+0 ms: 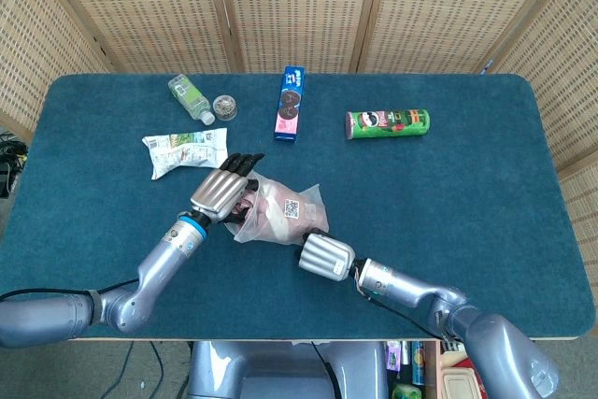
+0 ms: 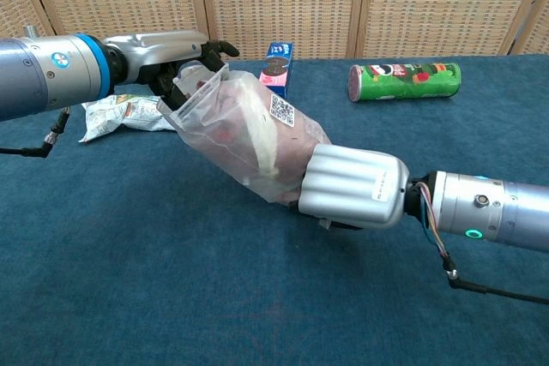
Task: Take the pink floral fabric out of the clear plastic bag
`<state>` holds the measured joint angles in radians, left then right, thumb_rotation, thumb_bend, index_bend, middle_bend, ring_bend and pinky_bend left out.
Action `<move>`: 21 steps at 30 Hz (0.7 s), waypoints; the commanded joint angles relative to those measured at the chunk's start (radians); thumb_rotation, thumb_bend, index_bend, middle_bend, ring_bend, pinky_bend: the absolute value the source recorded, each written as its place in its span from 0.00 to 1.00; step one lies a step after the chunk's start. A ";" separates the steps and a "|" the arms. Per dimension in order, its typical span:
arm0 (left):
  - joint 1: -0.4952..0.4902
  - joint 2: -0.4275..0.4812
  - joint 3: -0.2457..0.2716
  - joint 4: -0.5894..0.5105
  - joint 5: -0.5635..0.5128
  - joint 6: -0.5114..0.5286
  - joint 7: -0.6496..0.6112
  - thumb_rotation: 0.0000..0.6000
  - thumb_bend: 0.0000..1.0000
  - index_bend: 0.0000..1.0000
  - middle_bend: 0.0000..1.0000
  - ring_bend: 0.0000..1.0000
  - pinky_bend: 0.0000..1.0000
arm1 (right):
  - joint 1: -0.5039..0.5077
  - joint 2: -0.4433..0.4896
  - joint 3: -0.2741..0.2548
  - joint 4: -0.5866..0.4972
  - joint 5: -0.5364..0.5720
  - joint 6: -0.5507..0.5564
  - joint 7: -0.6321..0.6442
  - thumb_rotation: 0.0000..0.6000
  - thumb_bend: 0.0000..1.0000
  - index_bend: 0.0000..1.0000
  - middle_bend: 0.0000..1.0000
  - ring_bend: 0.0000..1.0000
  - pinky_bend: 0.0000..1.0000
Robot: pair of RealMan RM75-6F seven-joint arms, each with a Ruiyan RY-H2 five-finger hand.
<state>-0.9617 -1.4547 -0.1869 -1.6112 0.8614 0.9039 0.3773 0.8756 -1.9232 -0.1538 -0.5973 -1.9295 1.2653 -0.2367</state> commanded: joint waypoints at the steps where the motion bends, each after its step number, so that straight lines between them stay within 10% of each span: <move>1: 0.001 0.000 0.001 0.000 0.001 0.000 -0.002 1.00 0.49 0.67 0.00 0.00 0.00 | 0.000 0.002 -0.001 -0.002 0.001 0.002 0.000 1.00 0.81 0.75 0.84 0.73 0.92; 21: 0.051 0.106 -0.033 -0.013 0.046 0.057 -0.050 1.00 0.49 0.67 0.00 0.00 0.00 | -0.014 0.128 -0.020 -0.056 0.000 0.020 -0.062 1.00 0.87 0.77 0.85 0.74 0.92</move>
<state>-0.9236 -1.3731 -0.2134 -1.6213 0.8990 0.9509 0.3371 0.8675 -1.8183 -0.1708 -0.6419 -1.9320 1.2819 -0.2885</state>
